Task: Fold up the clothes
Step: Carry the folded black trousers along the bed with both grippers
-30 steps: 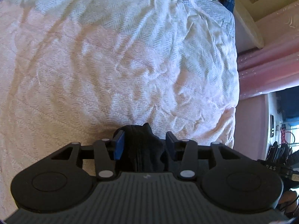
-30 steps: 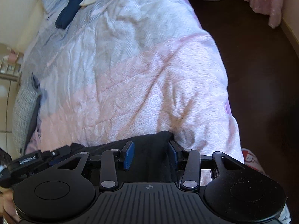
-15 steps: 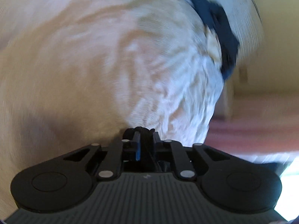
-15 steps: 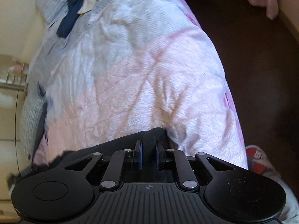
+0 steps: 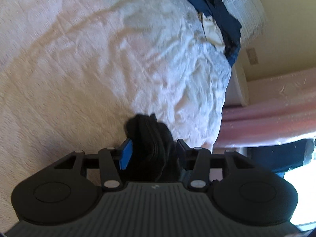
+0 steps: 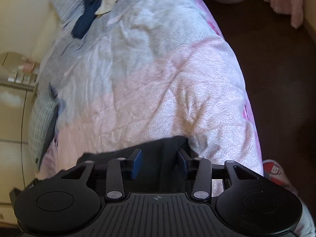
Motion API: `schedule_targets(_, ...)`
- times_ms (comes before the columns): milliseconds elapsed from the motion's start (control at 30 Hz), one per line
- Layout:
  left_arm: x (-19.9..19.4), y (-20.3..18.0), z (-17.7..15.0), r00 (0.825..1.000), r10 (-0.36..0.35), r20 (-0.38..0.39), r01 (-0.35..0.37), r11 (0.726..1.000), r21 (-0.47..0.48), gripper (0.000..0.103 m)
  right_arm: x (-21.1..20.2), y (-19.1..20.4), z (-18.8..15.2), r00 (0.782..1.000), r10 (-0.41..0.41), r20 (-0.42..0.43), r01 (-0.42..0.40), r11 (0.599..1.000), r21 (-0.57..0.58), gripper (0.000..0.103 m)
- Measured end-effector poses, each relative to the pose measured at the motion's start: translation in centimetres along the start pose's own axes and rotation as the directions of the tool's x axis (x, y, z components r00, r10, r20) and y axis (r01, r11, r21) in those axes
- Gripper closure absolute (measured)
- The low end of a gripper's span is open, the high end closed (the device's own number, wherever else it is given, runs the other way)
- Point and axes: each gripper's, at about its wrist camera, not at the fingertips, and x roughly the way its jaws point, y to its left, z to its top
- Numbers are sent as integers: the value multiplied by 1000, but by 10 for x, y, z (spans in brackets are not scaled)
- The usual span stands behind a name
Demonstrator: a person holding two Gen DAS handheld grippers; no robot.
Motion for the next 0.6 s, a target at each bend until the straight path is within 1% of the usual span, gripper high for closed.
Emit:
schedule_targets(33, 4, 0, -5, 1000, -1, -13, 1, 1000, 15, 66, 0, 0, -2, 1000, 3, 6, -3, 1000, -8, 60)
schedule_targets(67, 9, -3, -9, 1000, -4, -26, 5, 999, 42, 81, 0, 0, -5, 1000, 4, 12, -4, 1000, -15, 60)
schedule_targets(100, 11, -6, -15, 1000, -4, -24, 6, 997, 74, 90, 2, 0, -7, 1000, 0, 8, 0, 1000, -24, 60)
schedule_targets(133, 8, -9, -19, 1000, -4, 3, 4, 994, 108, 91, 5, 0, -9, 1000, -7, -4, 7, 999, -35, 62)
schedule_targets(167, 5, -11, -24, 1000, -7, 28, 3, 990, 140, 95, 9, 0, -12, 1000, -25, -6, 24, 998, -57, 88)
schedule_targets(267, -11, -9, -31, 995, -56, 84, 39, 982, 184, 96, 14, -7, -21, 999, -45, 29, 47, 996, -79, 92)
schedule_targets(300, -16, -7, -34, 992, -70, 101, 49, 980, 195, 94, 15, -11, -23, 999, -39, 35, 41, 997, -71, 92)
schedule_targets(333, -15, 1, -34, 993, -60, 104, 41, 984, 171, 94, 17, -14, -23, 999, -27, 31, 29, 998, -60, 92)
schedule_targets(400, -7, 19, -32, 996, -37, 85, 32, 998, 63, 90, 20, -18, -23, 1000, -8, 16, 8, 999, -48, 92)
schedule_targets(433, -4, 27, -32, 997, -27, 74, 27, 1000, 9, 89, 19, -18, -20, 1000, -4, 4, 5, 999, -42, 92)
schedule_targets(467, -1, 34, -30, 998, -17, 65, 19, 999, -38, 88, 17, -17, -16, 1000, -4, -9, 4, 999, -36, 89)
schedule_targets(500, -3, 28, -25, 998, -2, 70, 4, 1000, -27, 88, 14, -17, -12, 1000, -4, -21, 3, 1000, -30, 81)
schedule_targets(533, -6, 22, -19, 997, 13, 76, -12, 1000, -17, 88, 12, -17, -8, 999, -4, -34, 3, 1000, -24, 76)
schedule_targets(567, -8, 16, -13, 996, 29, 81, -28, 1000, -7, 87, 10, -16, -3, 999, -5, -33, 5, 1000, -18, 66)
schedule_targets(600, -11, 10, -7, 995, 43, 87, -44, 999, 3, 76, 8, -17, 2, 1000, -9, -21, 8, 1000, -12, 61)
